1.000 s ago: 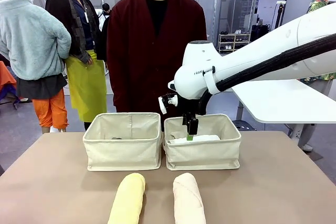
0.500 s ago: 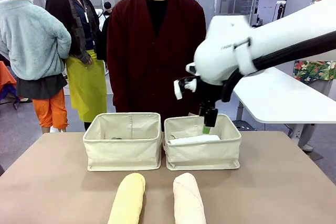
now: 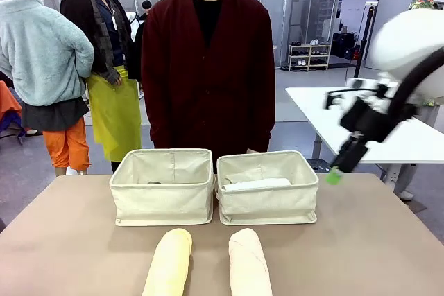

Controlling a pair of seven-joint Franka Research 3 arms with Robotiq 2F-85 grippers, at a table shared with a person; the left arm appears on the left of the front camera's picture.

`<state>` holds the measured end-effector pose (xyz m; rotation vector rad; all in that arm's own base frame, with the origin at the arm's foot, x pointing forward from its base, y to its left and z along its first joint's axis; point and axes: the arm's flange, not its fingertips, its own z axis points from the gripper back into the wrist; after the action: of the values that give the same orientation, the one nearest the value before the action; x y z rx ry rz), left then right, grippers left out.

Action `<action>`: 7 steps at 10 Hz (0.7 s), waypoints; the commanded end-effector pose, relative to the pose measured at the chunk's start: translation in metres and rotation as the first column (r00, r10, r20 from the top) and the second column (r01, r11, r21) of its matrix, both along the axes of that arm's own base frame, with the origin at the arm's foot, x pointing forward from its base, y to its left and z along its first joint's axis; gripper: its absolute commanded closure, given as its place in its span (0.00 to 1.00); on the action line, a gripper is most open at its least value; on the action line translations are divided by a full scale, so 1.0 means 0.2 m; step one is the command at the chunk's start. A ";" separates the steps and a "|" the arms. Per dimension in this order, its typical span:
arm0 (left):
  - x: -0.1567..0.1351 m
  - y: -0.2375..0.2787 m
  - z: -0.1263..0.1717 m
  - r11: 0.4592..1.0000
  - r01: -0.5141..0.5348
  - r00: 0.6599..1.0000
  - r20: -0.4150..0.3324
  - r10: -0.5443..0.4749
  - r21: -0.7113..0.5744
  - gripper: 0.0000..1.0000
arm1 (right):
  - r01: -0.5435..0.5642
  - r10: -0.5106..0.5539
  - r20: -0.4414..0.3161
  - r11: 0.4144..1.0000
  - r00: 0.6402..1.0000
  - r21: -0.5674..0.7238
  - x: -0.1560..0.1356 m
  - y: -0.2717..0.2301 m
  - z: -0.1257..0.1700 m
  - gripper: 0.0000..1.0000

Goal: Divide the towels into two baskets.
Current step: Pick up one hotel-folded towel from the bottom of the table and place it in the Fabric basket indicated by the person.

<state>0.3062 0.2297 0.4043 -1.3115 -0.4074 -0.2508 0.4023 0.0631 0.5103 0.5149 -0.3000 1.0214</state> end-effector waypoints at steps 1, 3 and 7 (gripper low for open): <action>-0.02 0.01 0.01 1.000 -0.001 1.000 -0.018 0.001 0.008 0.00 | 0.133 -0.091 -0.161 0.952 0.983 0.275 -0.07 -0.41 -0.02 0.00; -0.02 0.01 0.01 1.000 -0.001 1.000 -0.018 0.001 0.008 0.00 | 0.340 -0.212 -0.324 0.845 0.922 0.413 -0.19 -0.77 -0.17 0.00; -0.02 0.01 0.01 1.000 -0.001 1.000 -0.018 0.001 0.008 0.00 | 0.564 -0.243 -0.532 0.569 0.811 0.599 -0.36 -1.18 -0.63 0.00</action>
<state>0.3063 0.2295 0.4042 -1.3115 -0.4067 -0.2510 0.3201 -0.1732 0.3956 1.2493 -0.3922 0.2877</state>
